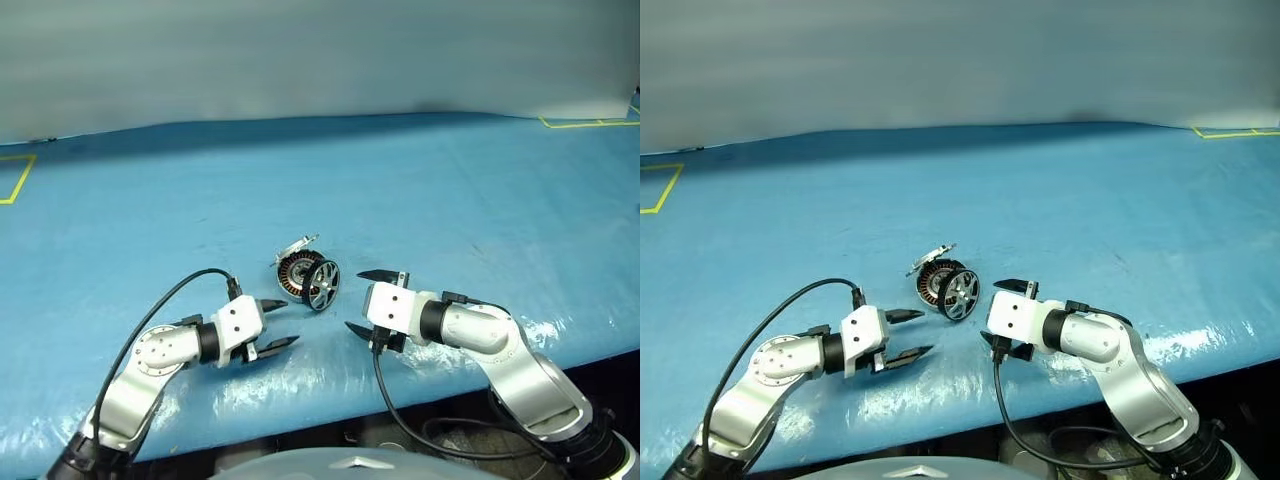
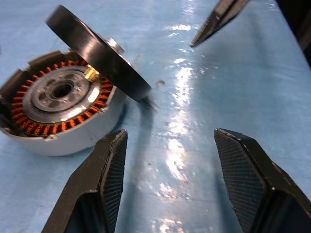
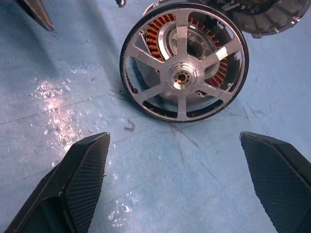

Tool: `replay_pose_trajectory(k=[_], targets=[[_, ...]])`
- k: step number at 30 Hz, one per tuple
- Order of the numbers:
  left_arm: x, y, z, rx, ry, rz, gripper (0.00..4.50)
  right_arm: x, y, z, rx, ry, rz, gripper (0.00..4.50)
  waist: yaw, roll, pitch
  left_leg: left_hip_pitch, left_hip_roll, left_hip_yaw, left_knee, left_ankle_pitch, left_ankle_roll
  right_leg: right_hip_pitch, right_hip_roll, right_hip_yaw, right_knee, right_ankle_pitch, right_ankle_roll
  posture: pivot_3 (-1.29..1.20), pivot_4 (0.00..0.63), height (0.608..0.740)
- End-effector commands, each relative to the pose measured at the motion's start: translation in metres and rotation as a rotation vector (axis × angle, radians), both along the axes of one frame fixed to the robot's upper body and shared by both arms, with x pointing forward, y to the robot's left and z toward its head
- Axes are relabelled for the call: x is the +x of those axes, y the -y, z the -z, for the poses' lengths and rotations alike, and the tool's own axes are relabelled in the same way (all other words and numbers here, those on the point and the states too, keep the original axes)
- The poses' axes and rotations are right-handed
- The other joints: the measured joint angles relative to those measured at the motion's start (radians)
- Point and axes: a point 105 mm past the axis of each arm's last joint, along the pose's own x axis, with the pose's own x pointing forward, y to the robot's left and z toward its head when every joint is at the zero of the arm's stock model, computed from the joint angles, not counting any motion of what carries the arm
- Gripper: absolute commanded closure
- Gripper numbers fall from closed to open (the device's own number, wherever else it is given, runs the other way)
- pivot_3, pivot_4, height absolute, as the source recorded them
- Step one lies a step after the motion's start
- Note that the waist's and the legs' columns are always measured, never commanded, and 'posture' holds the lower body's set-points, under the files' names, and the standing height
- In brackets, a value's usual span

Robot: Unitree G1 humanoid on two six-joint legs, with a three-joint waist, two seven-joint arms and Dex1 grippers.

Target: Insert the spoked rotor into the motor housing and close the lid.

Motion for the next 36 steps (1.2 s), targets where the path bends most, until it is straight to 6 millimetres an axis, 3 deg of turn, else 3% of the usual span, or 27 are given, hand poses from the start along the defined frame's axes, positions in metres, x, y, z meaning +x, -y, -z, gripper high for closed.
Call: replay_pose_trajectory(k=[1, 5, 8, 14, 20, 27, 36], targets=[[0.007, 0.010, -0.003, -0.080, 0.008, -0.022, 1.55, 0.000, -0.006, -0.010, 0.016, 0.059, -0.006, 0.00, 0.000, 0.000, 0.000, 0.000, 0.000, 0.000, 0.000, 0.000, 0.000, 0.000, 0.000, 0.000, 0.000, 0.000, 0.000, 0.00, 0.150, 0.740], [0.004, 0.020, -0.002, -0.119, -0.024, 0.028, 1.55, -0.013, -0.023, -0.016, 0.148, -0.037, -0.053, 0.00, 0.000, 0.000, 0.000, 0.000, 0.001, 0.000, 0.000, 0.001, -0.001, 0.000, 0.001, 0.000, 0.000, 0.000, 0.000, 0.00, 0.150, 0.740], [0.005, 0.019, 0.001, -0.089, -0.008, 0.035, 1.55, -0.012, -0.032, -0.027, 0.263, -0.078, -0.042, 0.00, -0.001, 0.000, 0.000, 0.000, 0.001, -0.001, 0.000, 0.000, -0.001, 0.000, 0.001, -0.001, 0.001, 0.000, 0.000, 0.00, 0.150, 0.740], [0.005, 0.013, -0.005, -0.110, -0.015, 0.029, 1.55, -0.026, -0.051, -0.030, 0.350, -0.212, -0.121, 0.00, -0.001, 0.000, 0.000, 0.000, 0.002, -0.001, 0.000, 0.000, 0.001, 0.000, -0.001, 0.000, 0.000, 0.000, 0.000, 0.00, 0.150, 0.740], [0.003, 0.012, -0.007, -0.097, -0.020, 0.030, 1.55, 0.003, -0.044, -0.029, 0.448, -0.183, 0.057, 0.00, -0.001, 0.000, 0.000, 0.000, 0.001, -0.001, 0.000, 0.000, 0.001, 0.000, 0.000, 0.000, 0.001, 0.000, 0.000, 0.00, 0.150, 0.740], [-0.003, 0.012, -0.006, -0.075, -0.021, 0.041, 1.55, 0.000, -0.035, -0.011, 0.358, -0.210, 0.089, 0.00, -0.001, 0.000, 0.000, 0.000, 0.001, 0.000, 0.000, 0.000, -0.001, 0.000, 0.000, 0.000, 0.001, 0.000, 0.000, 0.00, 0.150, 0.740], [-0.003, 0.014, -0.005, -0.081, -0.022, 0.042, 1.55, -0.001, -0.034, -0.005, 0.361, -0.211, 0.113, 0.00, -0.003, 0.000, 0.000, 0.000, 0.001, 0.000, 0.000, 0.000, 0.000, 0.000, 0.000, 0.000, 0.001, 0.000, 0.000, 0.00, 0.150, 0.740]])
